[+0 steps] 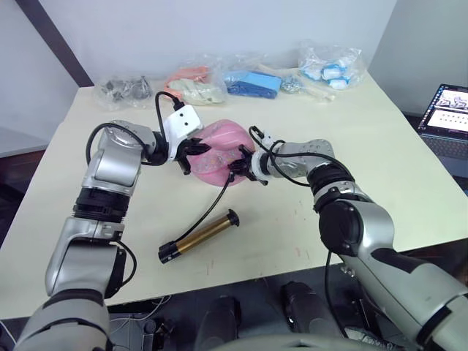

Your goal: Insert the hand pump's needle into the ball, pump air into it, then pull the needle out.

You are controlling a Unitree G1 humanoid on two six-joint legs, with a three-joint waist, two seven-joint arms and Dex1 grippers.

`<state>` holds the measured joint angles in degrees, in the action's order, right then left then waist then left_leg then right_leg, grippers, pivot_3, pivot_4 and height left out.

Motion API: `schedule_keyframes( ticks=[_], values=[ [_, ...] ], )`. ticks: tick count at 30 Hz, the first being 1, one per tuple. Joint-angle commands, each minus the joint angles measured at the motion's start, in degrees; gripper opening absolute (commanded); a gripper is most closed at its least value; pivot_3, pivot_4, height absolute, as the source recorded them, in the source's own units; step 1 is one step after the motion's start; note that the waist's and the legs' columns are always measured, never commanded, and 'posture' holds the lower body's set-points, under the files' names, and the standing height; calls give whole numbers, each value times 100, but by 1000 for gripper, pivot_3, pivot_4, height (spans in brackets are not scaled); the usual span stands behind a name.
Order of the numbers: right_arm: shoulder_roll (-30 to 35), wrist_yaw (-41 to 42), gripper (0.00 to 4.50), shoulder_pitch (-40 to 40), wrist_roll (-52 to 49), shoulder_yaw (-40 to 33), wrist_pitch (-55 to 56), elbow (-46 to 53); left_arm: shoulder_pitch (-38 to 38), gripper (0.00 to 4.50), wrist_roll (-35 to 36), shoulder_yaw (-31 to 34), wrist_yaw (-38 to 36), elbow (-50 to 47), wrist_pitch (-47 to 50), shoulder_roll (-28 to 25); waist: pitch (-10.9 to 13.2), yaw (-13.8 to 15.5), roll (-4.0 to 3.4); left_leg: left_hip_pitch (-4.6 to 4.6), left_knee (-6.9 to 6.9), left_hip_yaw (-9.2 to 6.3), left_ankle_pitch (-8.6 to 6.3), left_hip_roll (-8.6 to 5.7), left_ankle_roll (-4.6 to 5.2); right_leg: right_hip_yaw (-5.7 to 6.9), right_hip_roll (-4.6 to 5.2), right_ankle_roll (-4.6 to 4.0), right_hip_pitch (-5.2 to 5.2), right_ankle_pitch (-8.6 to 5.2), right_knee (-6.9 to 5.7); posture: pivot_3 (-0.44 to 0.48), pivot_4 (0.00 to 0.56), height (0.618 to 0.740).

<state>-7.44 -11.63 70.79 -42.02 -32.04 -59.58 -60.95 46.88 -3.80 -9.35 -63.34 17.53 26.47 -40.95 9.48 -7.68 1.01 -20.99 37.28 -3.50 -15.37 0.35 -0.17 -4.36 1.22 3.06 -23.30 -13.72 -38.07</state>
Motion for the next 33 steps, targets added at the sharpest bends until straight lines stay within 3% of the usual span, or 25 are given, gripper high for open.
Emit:
schedule_keyframes(
  ticks=[1, 20, 27, 28, 33],
  values=[
    [-16, -111, 341, -7, -23, -17, 130, 557, -232, 45, -56, -491, -340, 193, 31, 111, 0, 22, 0, 0, 0, 1, 0, 0, 0, 0, 0, 0, 0, 0, 1, 0, 150, 740],
    [-550, -786, 341, -590, -223, 209, -695, 2337, -75, 45, -156, -441, -284, 683, -342, 182, 4, 193, -6, -35, 1, -6, 0, -2, -1, 10, 6, -1, -22, 1, 9, 0, 150, 740],
    [-567, -881, 341, -761, -337, 337, -709, 2530, -62, 45, -169, -442, -290, 720, -406, 194, 5, 228, -8, -76, 7, -8, 1, -3, -2, 28, 10, -13, -55, 9, 11, 0, 150, 740],
    [-561, -882, 1396, -770, -349, 352, -714, 2541, -56, 0, -174, -446, -289, 735, -415, 196, 6, 229, -9, -76, 7, -7, 1, -4, -2, 28, 10, -13, -55, 9, 11, 0, 150, 740],
    [-547, -944, 3680, -952, -297, 602, -853, 3057, 0, 0, -216, -451, -240, 874, -453, 209, 7, 230, -15, -76, 7, -4, 1, -6, -1, 31, 12, -13, -54, 9, 11, 0, 150, 740]
  ],
)
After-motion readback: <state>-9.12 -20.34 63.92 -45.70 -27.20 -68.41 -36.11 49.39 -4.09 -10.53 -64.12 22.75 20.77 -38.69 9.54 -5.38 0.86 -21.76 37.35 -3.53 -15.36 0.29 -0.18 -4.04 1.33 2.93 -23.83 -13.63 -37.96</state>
